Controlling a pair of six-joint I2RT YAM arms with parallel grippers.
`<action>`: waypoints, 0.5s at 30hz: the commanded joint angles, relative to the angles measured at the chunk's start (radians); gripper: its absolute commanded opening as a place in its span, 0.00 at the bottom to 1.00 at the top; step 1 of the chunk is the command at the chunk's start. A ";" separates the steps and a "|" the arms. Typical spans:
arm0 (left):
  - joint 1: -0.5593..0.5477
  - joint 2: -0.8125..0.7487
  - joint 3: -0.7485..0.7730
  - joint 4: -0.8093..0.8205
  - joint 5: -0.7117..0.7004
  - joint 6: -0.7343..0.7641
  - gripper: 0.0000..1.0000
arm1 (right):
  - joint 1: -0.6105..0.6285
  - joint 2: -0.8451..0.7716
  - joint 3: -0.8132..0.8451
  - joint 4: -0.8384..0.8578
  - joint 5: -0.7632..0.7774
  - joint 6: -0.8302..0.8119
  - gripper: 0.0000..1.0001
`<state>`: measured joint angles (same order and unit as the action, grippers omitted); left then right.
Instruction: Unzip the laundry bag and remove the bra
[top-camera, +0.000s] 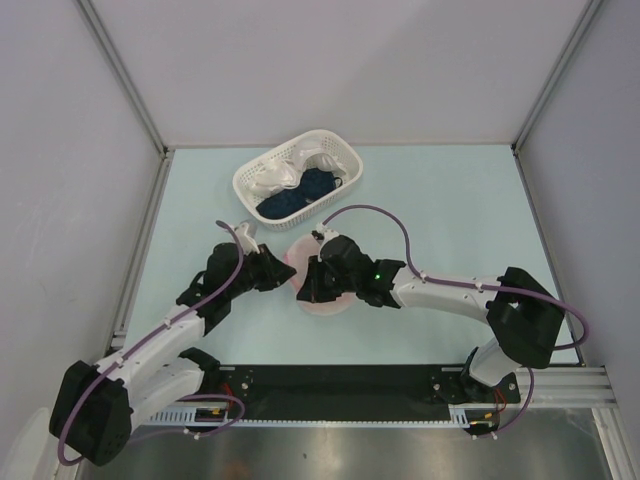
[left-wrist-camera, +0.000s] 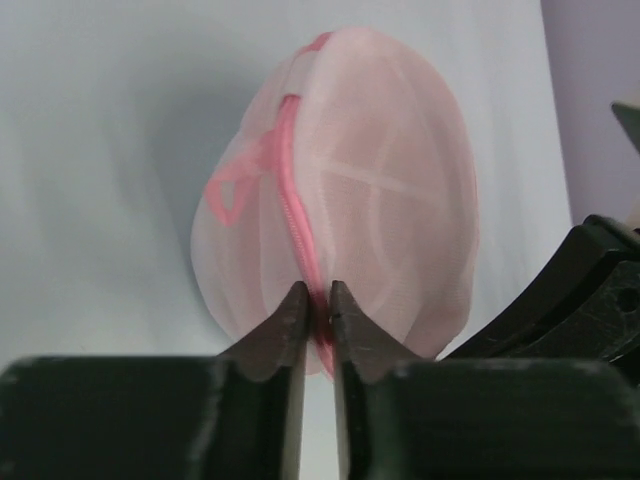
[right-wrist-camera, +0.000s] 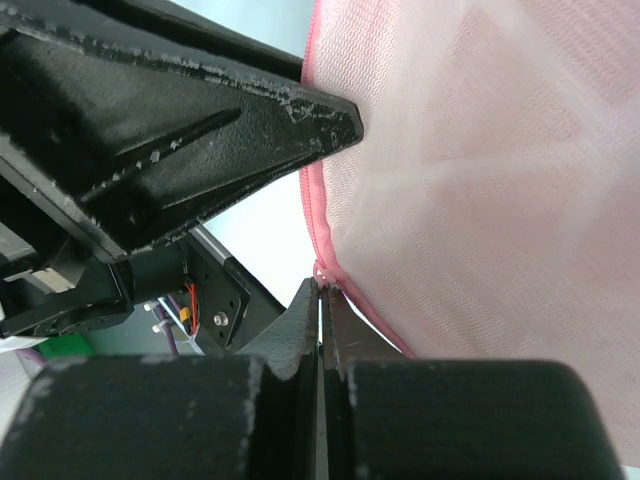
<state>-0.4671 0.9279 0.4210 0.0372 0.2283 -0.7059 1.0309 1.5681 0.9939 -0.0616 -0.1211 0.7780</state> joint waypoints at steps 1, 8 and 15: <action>-0.004 0.014 0.022 0.064 0.019 -0.009 0.08 | 0.008 -0.025 0.035 -0.001 0.008 -0.006 0.00; -0.005 0.026 0.036 0.053 -0.007 0.002 0.00 | 0.011 -0.075 -0.017 -0.050 0.054 -0.006 0.00; -0.004 0.032 0.044 0.049 -0.024 0.009 0.00 | 0.012 -0.143 -0.067 -0.107 0.103 0.001 0.00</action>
<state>-0.4706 0.9558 0.4213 0.0517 0.2382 -0.7147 1.0332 1.4918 0.9493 -0.1196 -0.0628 0.7780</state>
